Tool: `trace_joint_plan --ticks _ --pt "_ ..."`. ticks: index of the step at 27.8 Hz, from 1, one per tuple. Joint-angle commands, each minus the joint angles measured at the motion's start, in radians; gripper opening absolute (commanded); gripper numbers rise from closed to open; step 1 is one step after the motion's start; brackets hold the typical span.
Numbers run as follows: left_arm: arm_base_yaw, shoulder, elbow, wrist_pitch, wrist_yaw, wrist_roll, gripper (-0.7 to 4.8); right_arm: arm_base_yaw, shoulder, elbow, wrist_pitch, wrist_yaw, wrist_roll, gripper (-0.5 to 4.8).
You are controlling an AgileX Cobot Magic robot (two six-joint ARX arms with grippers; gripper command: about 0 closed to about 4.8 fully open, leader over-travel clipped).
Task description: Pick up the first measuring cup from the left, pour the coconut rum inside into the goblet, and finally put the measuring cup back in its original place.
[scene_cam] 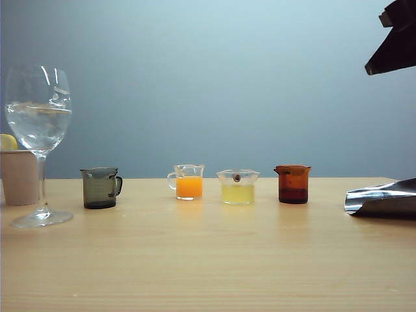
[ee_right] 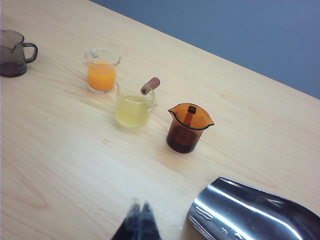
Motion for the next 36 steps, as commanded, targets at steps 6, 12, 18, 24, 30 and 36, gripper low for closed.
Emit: trace_joint_plan --ticks 6,12,18,24,30,36 --pt "0.002 0.0 0.002 0.001 0.005 0.004 -0.03 -0.101 -0.112 -0.074 0.036 0.002 0.003 -0.01" --pt "0.002 0.0 0.002 0.001 0.005 0.004 -0.02 -0.253 -0.272 -0.16 0.047 -0.003 -0.004 -0.01" --pt "0.002 0.0 0.002 0.001 0.005 0.004 -0.03 -0.476 -0.465 -0.24 0.044 -0.242 -0.015 -0.01" --pt "0.002 0.0 0.002 0.001 0.005 0.004 -0.03 -0.582 -0.528 -0.312 0.085 -0.316 -0.014 -0.01" --pt "0.002 0.0 0.002 0.001 0.005 0.004 -0.03 -0.605 -0.583 -0.373 0.145 -0.294 -0.007 -0.01" --pt "0.002 0.0 0.002 0.0 0.005 0.004 -0.03 -0.602 -0.583 -0.373 0.135 -0.2 -0.007 -0.01"
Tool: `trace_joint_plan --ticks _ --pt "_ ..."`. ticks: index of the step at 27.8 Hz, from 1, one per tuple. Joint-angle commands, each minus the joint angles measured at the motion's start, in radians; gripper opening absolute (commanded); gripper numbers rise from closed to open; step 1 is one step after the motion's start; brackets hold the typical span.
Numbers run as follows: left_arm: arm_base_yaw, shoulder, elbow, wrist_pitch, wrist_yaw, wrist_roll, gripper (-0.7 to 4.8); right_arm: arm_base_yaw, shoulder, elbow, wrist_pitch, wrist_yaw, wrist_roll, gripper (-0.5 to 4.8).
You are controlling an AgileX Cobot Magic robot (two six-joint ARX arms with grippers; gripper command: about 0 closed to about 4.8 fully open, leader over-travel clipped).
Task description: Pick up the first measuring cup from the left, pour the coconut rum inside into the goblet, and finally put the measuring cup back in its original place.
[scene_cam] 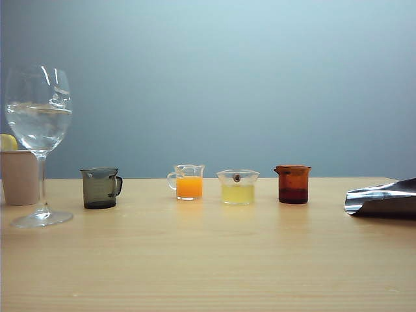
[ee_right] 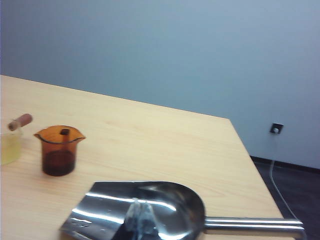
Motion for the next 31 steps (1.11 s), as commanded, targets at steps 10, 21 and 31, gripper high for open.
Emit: trace_joint_plan --ticks 10,21,31 --pt "0.002 0.0 0.002 0.008 0.004 0.004 -0.03 0.001 0.0 -0.004 -0.011 0.126 0.163 -0.01" --pt "0.002 0.0 0.002 0.008 0.005 0.004 -0.03 0.0 0.0 -0.004 -0.013 0.136 0.188 -0.01" --pt "0.002 0.0 0.002 0.008 0.006 0.004 -0.03 0.0 0.0 -0.004 -0.013 0.136 0.188 -0.01"
